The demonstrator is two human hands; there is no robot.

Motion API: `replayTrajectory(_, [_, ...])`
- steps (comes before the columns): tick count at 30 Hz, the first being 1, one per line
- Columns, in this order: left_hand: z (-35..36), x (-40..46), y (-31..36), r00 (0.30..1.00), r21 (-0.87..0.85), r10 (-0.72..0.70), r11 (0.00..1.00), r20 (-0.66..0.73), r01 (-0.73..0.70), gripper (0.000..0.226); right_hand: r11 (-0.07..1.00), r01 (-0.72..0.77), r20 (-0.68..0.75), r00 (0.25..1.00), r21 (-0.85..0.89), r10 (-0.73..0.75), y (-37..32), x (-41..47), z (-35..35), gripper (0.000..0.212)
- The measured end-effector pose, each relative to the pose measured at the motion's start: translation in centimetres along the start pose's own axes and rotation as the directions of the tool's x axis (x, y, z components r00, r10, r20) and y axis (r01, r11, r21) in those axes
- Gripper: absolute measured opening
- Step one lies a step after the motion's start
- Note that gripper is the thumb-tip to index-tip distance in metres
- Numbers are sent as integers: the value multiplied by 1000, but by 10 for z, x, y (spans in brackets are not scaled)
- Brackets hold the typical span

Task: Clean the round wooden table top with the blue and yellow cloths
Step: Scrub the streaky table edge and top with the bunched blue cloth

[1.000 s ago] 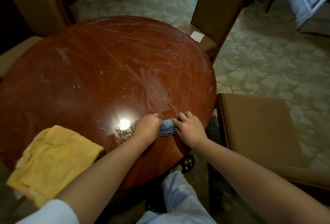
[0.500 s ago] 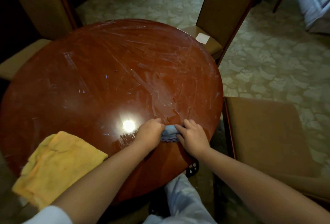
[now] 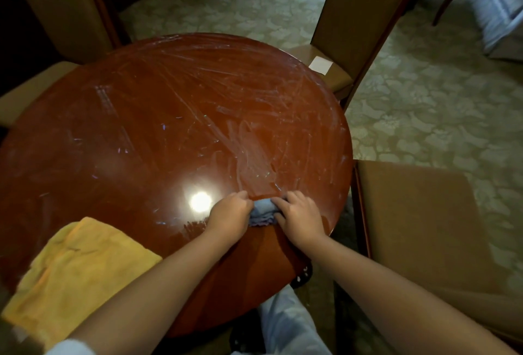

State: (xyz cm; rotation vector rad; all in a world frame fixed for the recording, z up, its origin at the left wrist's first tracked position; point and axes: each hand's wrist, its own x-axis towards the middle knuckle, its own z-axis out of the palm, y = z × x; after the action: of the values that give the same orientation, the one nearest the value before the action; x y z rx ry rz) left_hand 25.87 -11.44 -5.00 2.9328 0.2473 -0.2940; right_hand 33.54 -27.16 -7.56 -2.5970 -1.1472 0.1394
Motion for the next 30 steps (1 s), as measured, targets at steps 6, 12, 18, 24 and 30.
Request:
replayTrajectory(6, [-13, 27, 8, 989, 58, -142, 988, -35, 143, 16, 988, -155, -24, 988, 27, 155, -5, 42, 1, 27])
replayTrajectory(12, [4, -9, 12, 1000, -33, 26, 999, 14, -26, 5, 992, -1, -61, 998, 125, 9, 5, -16, 5, 29])
replayTrajectory(18, [-1, 14, 10, 996, -21, -90, 996, -17, 90, 16, 999, 22, 24, 999, 28, -22, 15, 26, 0, 30])
replayTrajectory(24, [-3, 8, 19, 997, 54, -70, 996, -22, 71, 15, 993, -113, -38, 993, 35, 114, -2, 0, 2, 19])
replayTrajectory(30, [21, -15, 15, 989, -40, 76, 996, -124, -82, 12, 996, 89, -60, 994, -27, -90, 18, -35, 0, 30])
